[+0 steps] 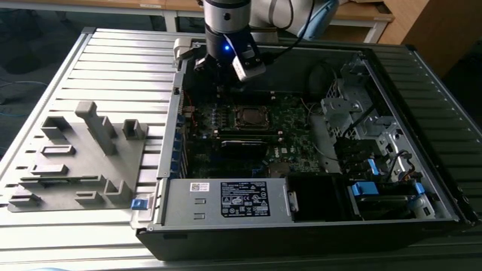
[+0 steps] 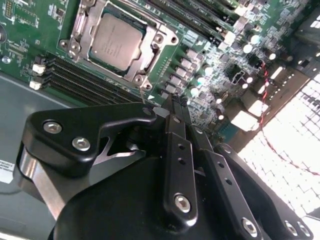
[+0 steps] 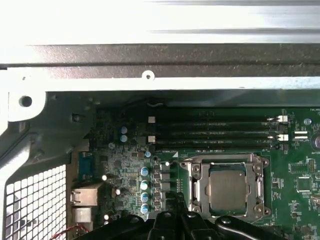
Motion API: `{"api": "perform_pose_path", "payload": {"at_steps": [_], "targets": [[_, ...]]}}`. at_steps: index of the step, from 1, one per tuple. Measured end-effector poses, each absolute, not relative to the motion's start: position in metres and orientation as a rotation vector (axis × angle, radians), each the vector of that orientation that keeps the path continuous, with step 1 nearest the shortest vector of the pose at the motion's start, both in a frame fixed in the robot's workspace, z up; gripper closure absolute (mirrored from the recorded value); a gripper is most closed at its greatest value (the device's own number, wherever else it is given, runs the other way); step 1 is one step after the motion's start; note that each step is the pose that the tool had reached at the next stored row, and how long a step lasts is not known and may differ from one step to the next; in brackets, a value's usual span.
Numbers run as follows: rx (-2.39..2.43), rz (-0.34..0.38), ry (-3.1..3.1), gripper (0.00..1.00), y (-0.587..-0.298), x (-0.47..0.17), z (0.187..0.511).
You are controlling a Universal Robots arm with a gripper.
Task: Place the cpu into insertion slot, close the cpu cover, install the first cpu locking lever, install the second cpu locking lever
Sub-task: 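Install the first cpu locking lever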
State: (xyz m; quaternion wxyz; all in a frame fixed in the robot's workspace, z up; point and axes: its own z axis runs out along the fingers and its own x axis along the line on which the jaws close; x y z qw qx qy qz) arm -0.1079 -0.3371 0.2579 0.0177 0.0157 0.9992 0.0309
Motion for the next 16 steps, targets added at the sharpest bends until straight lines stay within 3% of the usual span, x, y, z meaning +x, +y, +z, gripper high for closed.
{"api": "perform_pose_path", "payload": {"at_steps": [11,16], "targets": [[0.049,0.099,3.104,0.89,-0.3373,-0.1172,0.2577],[0.05,0.163,3.102,0.89,-0.3374,-0.1178,0.2576]]}}
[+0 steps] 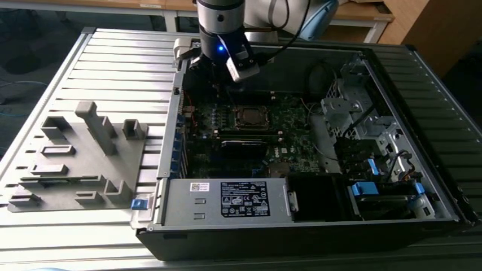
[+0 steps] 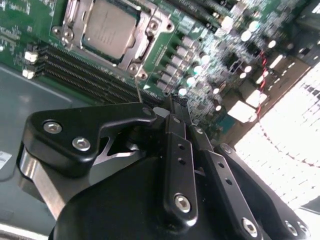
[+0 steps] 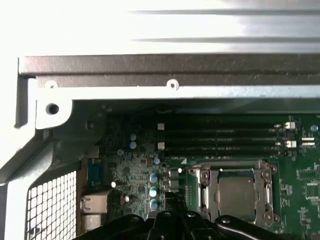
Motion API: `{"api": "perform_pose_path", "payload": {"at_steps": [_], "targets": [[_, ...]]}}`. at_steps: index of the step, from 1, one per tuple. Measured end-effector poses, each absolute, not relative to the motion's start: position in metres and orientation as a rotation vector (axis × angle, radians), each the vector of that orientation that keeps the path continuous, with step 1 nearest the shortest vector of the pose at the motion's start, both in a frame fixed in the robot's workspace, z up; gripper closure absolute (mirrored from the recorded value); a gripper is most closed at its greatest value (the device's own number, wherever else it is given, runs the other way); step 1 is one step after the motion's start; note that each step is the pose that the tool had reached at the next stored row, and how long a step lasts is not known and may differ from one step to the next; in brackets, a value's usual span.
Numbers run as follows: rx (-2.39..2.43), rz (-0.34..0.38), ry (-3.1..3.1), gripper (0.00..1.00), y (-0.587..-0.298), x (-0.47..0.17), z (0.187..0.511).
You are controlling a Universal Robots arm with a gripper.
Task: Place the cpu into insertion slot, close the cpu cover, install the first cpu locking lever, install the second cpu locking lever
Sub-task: 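Install the first cpu locking lever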
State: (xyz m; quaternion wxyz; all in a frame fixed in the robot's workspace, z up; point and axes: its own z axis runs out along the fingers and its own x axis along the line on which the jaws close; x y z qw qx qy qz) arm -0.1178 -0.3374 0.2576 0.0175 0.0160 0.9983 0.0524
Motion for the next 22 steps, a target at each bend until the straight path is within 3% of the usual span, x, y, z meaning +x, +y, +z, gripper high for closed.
{"api": "perform_pose_path", "payload": {"at_steps": [7,17,22], "targets": [[0.05,0.168,3.102,0.89,-0.3375,-0.122,0.2566],[0.052,0.305,3.093,0.89,-0.3374,-0.123,0.2566],[0.053,0.314,3.091,0.89,-0.3375,-0.1239,0.2561]]}}
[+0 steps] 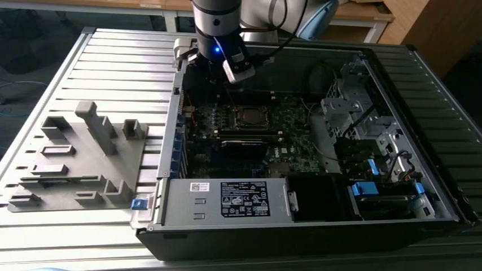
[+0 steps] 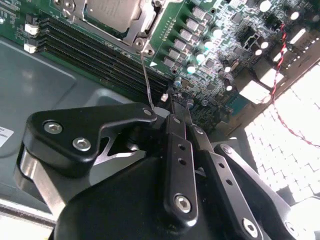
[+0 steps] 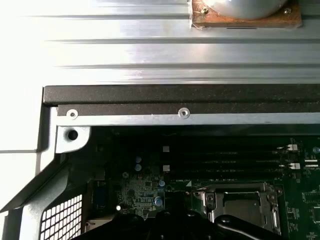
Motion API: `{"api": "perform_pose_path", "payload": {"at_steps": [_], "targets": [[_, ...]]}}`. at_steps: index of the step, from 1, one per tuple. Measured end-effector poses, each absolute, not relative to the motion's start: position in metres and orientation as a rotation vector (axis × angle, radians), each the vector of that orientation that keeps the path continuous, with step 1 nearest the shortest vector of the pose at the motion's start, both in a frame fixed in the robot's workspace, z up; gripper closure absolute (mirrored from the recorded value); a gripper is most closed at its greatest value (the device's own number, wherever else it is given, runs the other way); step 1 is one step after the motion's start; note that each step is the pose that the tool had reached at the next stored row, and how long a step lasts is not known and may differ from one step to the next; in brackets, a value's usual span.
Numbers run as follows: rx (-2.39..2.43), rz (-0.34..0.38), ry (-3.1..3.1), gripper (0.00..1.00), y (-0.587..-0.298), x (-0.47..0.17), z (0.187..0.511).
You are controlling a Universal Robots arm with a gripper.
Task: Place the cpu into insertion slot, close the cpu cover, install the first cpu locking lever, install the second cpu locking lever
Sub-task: 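Install the first cpu locking lever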
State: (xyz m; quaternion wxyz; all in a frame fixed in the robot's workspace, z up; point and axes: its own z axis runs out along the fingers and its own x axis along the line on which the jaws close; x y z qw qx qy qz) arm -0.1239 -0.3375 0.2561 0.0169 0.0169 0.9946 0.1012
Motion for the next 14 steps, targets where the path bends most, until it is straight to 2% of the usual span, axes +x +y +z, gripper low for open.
{"api": "perform_pose_path", "payload": {"at_steps": [14], "targets": [[0.053,0.355,3.088,0.89,-0.3375,-0.1232,0.2551]]}}
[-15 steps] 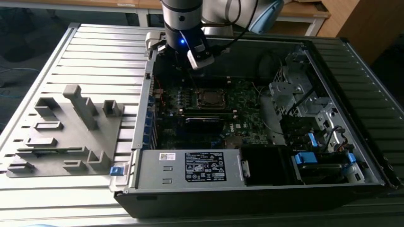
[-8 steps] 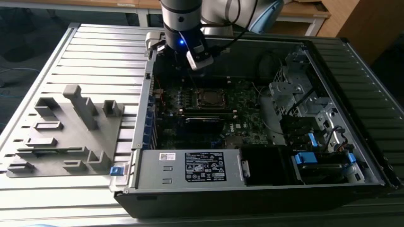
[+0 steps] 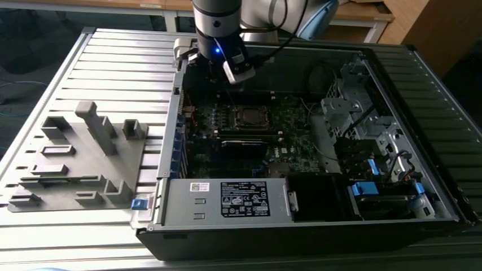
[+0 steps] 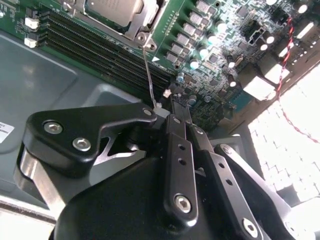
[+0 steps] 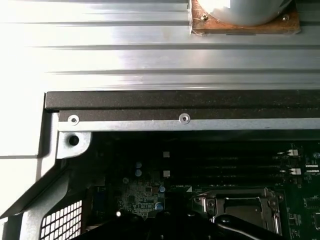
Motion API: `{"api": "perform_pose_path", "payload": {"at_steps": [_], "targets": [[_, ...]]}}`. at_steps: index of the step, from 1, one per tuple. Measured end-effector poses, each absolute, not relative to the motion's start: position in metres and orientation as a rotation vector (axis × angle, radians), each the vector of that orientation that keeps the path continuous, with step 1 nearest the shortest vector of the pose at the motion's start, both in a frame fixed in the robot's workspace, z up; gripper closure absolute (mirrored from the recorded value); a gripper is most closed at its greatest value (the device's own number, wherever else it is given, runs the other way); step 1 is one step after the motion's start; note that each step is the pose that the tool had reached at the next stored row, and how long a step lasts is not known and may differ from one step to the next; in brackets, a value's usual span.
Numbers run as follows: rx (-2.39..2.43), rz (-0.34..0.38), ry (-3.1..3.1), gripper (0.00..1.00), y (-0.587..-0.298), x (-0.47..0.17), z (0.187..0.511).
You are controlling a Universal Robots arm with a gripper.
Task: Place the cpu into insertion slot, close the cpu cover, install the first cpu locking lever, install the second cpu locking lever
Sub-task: 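Install the first cpu locking lever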
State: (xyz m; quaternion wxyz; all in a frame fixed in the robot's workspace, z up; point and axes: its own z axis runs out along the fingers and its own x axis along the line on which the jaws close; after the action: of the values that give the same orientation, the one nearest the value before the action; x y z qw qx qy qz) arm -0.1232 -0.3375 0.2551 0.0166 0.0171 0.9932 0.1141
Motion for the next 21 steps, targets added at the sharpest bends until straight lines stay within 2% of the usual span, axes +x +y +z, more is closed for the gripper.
{"api": "perform_pose_path", "payload": {"at_steps": [21], "targets": [[0.053,0.362,3.087,0.89,-0.337,-0.102,0.255]]}}
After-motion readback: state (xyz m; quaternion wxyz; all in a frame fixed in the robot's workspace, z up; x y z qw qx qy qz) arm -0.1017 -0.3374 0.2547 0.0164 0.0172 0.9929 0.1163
